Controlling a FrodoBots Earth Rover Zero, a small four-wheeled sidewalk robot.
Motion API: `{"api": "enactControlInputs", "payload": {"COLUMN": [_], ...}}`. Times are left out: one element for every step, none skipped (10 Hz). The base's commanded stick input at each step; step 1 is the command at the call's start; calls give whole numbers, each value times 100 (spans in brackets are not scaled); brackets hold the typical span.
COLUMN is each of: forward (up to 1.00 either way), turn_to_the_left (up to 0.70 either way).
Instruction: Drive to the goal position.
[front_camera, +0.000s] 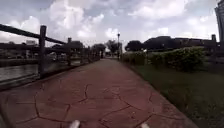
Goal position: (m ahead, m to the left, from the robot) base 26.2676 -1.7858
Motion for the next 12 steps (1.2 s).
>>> {"api": "enactControlInputs", "payload": {"forward": [70, 70, 70, 70, 70, 70, 70, 70, 70, 70, 70, 70], "turn_to_the_left": [0, 0, 0, 0, 0, 0, 0, 0, 0, 0, 0, 0]}}
